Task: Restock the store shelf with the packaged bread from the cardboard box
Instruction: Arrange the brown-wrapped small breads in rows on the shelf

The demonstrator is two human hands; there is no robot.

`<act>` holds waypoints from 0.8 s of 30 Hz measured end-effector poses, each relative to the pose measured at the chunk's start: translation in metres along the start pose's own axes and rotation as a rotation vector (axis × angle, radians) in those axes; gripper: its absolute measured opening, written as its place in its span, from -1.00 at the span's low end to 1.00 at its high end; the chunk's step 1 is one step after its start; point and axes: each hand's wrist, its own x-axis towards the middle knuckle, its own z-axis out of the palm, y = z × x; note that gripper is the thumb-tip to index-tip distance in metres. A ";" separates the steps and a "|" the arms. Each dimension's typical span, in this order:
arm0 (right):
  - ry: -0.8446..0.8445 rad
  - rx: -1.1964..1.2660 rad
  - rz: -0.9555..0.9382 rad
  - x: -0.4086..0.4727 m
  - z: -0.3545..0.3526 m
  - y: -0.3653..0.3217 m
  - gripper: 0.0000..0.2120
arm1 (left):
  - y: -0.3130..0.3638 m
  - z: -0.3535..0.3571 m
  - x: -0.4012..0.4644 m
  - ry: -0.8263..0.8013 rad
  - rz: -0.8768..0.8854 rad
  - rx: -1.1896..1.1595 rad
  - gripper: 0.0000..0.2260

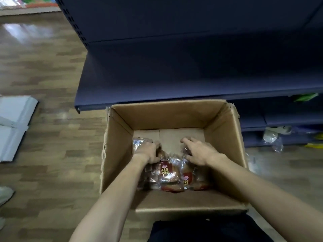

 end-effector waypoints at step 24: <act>-0.075 -0.156 0.089 -0.026 -0.018 -0.006 -0.42 | -0.003 -0.014 0.013 -0.090 0.088 0.294 -0.26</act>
